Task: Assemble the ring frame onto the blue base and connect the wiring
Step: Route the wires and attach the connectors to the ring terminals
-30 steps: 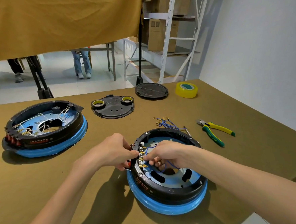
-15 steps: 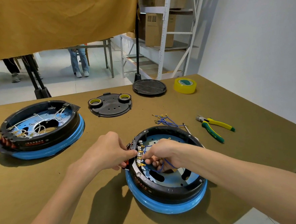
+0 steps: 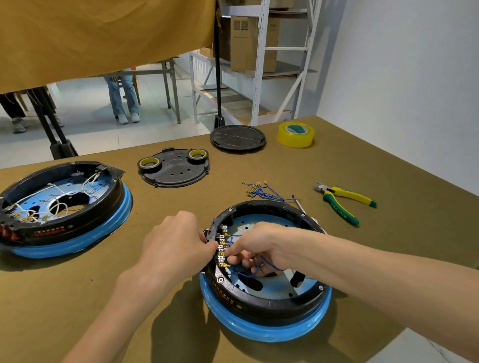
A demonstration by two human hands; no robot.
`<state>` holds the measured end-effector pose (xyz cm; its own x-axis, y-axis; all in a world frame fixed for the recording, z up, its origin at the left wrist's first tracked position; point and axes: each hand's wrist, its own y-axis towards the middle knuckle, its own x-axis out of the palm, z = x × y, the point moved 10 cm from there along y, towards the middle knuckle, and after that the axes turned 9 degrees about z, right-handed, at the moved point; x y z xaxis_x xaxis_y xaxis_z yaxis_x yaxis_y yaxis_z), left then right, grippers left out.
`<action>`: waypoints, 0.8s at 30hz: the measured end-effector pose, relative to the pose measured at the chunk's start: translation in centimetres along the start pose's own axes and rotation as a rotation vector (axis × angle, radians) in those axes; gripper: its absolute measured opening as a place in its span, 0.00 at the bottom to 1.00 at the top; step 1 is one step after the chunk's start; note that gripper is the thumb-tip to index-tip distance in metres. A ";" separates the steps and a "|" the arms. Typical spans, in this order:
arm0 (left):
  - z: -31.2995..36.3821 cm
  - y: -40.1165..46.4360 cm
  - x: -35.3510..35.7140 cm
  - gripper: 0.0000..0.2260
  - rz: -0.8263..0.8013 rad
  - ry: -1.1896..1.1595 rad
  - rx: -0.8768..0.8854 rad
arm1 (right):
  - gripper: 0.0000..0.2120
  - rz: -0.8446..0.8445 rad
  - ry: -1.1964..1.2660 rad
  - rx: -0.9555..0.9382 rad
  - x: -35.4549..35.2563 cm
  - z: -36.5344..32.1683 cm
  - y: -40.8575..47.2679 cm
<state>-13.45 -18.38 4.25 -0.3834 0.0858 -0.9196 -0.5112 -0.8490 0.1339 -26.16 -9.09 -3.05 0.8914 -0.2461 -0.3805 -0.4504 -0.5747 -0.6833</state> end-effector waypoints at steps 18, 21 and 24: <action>0.1 0.0 0.4 0.17 -0.069 -0.082 -0.005 | 0.07 -0.014 0.015 -0.030 0.6 0.2 0.7; -0.2 0.2 0.6 0.17 -0.112 -0.131 -0.010 | 0.07 -0.020 -0.004 -0.039 0.6 -0.1 0.6; -0.1 0.1 0.4 0.16 -0.126 -0.135 0.005 | 0.08 -0.019 -0.021 -0.021 0.7 -0.2 0.5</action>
<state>-13.61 -18.46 3.85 -0.4157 0.2607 -0.8713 -0.5650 -0.8247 0.0228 -25.72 -9.71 -3.52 0.8983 -0.2187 -0.3810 -0.4322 -0.5953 -0.6774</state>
